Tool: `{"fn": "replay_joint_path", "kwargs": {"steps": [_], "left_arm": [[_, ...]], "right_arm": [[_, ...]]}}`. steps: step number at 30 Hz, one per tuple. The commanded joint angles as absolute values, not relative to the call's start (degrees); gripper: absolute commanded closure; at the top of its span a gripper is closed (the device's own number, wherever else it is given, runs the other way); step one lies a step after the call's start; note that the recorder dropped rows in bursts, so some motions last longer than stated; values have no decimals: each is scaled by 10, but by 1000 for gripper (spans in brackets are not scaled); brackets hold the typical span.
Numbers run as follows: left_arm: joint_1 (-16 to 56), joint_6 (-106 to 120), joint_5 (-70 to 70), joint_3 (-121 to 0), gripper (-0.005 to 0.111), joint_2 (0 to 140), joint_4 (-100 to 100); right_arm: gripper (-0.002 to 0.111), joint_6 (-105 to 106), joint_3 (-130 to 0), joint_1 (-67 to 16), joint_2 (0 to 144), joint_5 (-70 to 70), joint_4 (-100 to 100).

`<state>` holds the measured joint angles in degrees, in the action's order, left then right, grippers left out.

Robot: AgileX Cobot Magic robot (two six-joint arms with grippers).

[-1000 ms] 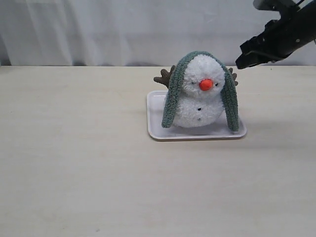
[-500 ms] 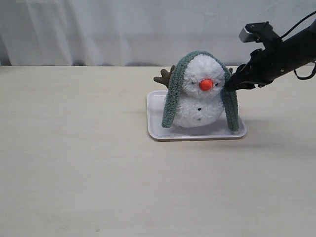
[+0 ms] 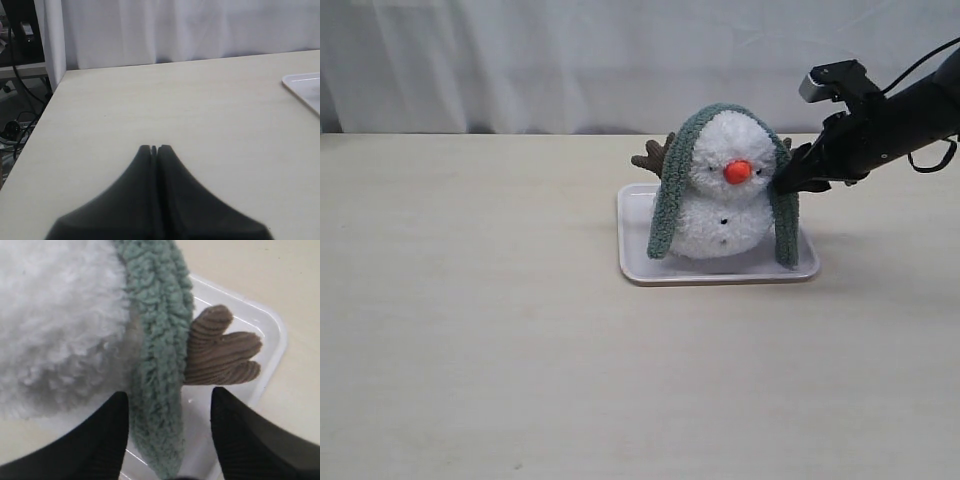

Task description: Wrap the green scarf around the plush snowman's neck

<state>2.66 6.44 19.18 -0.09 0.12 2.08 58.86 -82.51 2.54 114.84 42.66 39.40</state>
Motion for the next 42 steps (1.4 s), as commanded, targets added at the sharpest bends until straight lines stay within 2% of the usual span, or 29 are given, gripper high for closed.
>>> {"fn": "replay_joint_path", "kwargs": {"steps": [1, 4, 10, 16, 21, 28, 33, 42], "left_arm": [[26, 63, 186, 0, 107, 0, 22], [26, 63, 186, 0, 107, 0, 22], [26, 63, 186, 0, 107, 0, 22], [26, 63, 185, 0, 107, 0, 22], [26, 63, 185, 0, 107, 0, 22], [26, 63, 185, 0, 107, 0, 22], [26, 63, 185, 0, 107, 0, 22], [26, 63, 185, 0, 107, 0, 22]], "right_arm": [[60, 594, -824, 25, 1146, 425, 403], [69, 594, -823, 25, 1159, 441, 431], [104, 608, -823, 25, 1164, 450, 445], [104, 601, -824, 25, 1142, 453, 478], [104, 518, -843, 25, 1130, 470, 484], [104, 285, -879, 25, 1150, 509, 288], [104, 299, -888, 18, 1155, 526, 318], [104, 270, -957, -50, 1155, 525, 289]]}}
